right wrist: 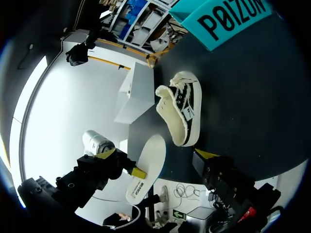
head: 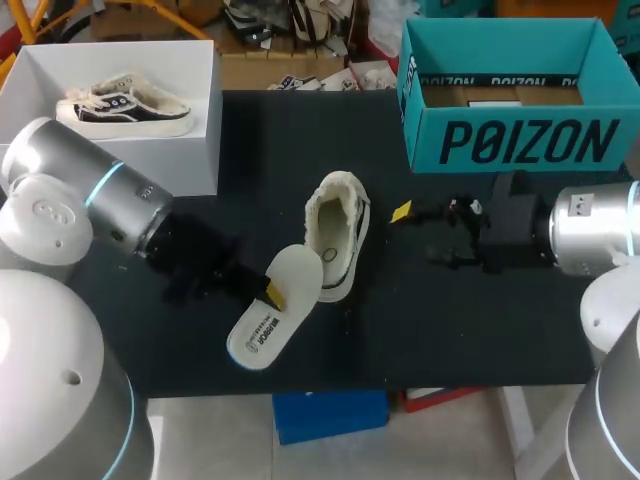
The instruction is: Take the shoe out of the shoebox, open the shoe tongue, remove and reinsert the insole, then place the shoe into the shoebox
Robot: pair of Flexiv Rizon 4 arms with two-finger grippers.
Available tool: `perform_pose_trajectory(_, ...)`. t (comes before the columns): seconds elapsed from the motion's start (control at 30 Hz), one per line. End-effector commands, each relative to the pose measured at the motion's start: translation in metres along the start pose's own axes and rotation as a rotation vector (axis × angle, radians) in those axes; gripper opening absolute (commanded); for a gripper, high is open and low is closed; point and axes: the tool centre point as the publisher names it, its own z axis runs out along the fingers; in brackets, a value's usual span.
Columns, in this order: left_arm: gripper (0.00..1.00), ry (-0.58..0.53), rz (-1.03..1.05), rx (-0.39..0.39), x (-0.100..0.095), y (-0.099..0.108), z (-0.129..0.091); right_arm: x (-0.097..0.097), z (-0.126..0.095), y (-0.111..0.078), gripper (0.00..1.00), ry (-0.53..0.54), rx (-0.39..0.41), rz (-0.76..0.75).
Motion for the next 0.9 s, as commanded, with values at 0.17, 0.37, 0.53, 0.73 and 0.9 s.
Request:
perform_pose_trajectory(0.17, 0.00, 0.063, -0.022, 0.097, 0.001, 0.015, 0.006, -0.001, -0.005, -0.004, 1.00, 0.003, -0.006, 0.001)
perform_pose_trajectory(0.37, 0.00, 0.084, -0.057, 0.097, 0.003, 0.032, 0.007, -0.001, -0.005, -0.004, 1.00, 0.003, -0.006, 0.001)
perform_pose_trajectory(0.53, 0.00, 0.082, -0.070, 0.102, 0.001, 0.045, 0.010, -0.001, -0.005, -0.004, 1.00, 0.003, -0.006, 0.001)
perform_pose_trajectory(0.73, 0.00, 0.076, -0.085, 0.129, 0.000, 0.056, 0.020, -0.001, -0.005, -0.004, 1.00, 0.003, -0.006, 0.001)
perform_pose_trajectory(0.9, 0.00, 0.085, -0.097, 0.130, 0.003, 0.066, 0.025, -0.001, -0.005, -0.004, 1.00, 0.003, -0.006, 0.001)
